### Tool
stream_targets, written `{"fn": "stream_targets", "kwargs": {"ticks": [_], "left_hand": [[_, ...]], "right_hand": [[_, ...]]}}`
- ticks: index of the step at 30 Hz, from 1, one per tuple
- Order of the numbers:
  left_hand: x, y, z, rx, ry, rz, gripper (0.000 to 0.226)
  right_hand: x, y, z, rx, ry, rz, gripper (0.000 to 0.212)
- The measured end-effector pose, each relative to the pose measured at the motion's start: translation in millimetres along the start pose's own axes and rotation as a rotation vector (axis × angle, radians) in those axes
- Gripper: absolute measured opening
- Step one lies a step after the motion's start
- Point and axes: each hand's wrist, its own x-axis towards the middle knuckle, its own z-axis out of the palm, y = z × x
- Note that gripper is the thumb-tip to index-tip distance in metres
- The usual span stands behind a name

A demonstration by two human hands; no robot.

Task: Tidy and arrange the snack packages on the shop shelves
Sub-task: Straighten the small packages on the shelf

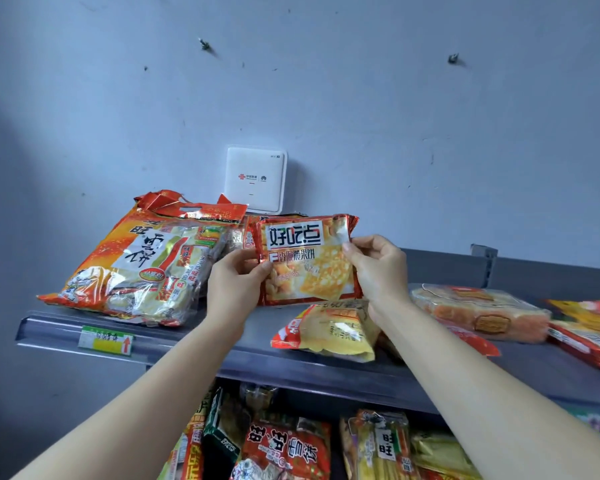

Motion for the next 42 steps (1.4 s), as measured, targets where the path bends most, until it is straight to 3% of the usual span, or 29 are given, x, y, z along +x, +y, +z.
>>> {"fn": "stream_targets", "kwargs": {"ticks": [4, 10, 22, 30, 42], "left_hand": [[-41, 20, 32, -0.086, -0.031, -0.004, 0.019], [-109, 37, 92, -0.082, -0.193, 0.007, 0.015], [-255, 35, 227, -0.092, -0.45, -0.044, 0.048], [-334, -5, 306, -0.047, -0.645, -0.158, 0.047], [-413, -90, 464, 0.062, -0.855, -0.36, 0.021]], "right_hand": [[-8, -15, -52, 0.036, -0.009, -0.023, 0.013], [-26, -18, -144, -0.072, 0.182, -0.058, 0.019], [-67, 1, -347, -0.259, 0.382, 0.051, 0.02], [-101, 30, -469, -0.434, 0.499, 0.187, 0.019], [-104, 133, -638, -0.574, 0.617, 0.475, 0.017]]}}
